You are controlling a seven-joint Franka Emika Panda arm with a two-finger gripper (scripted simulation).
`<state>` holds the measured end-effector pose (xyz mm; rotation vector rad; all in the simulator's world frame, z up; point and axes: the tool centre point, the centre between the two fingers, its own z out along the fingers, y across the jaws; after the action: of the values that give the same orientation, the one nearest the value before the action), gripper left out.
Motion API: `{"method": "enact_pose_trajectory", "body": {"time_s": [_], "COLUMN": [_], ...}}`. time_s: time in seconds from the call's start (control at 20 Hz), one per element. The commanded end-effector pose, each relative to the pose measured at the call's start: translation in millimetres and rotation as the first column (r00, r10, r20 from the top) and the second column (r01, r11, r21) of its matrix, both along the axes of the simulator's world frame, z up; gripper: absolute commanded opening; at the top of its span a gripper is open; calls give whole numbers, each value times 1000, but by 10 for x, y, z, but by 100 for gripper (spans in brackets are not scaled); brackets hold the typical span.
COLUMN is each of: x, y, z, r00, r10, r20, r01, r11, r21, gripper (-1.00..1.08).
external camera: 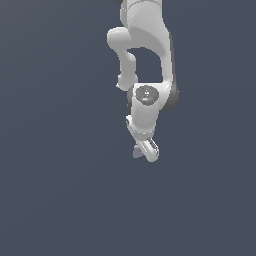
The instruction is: Pick up the object and move it to a goal position.
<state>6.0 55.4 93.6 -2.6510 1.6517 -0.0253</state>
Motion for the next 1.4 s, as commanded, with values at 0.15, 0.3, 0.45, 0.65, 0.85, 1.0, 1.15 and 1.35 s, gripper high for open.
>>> {"method": "enact_pose_trajectory", "body": {"time_s": [0.15,0.3,0.45,0.65,0.85,1.0,1.15,1.35], "x": [67,113,162,227,283,321,355,396], "y": [-169,-292,-432,-631,-818,-952,-1083,-1254], "z": [231,401,596,871,1130,1314,1494,1729], "r00": [998,995,990,978,963,949,935,913], "r10": [33,59,87,126,161,186,209,238], "r20": [45,77,115,168,218,253,288,332], "r01": [-34,-60,-90,-133,-174,-203,-231,-268], "r11": [999,998,996,991,984,978,972,962], "r21": [11,18,25,33,39,43,45,47], "gripper": [-100,-100,-100,-100,-100,-100,-100,-100]}}
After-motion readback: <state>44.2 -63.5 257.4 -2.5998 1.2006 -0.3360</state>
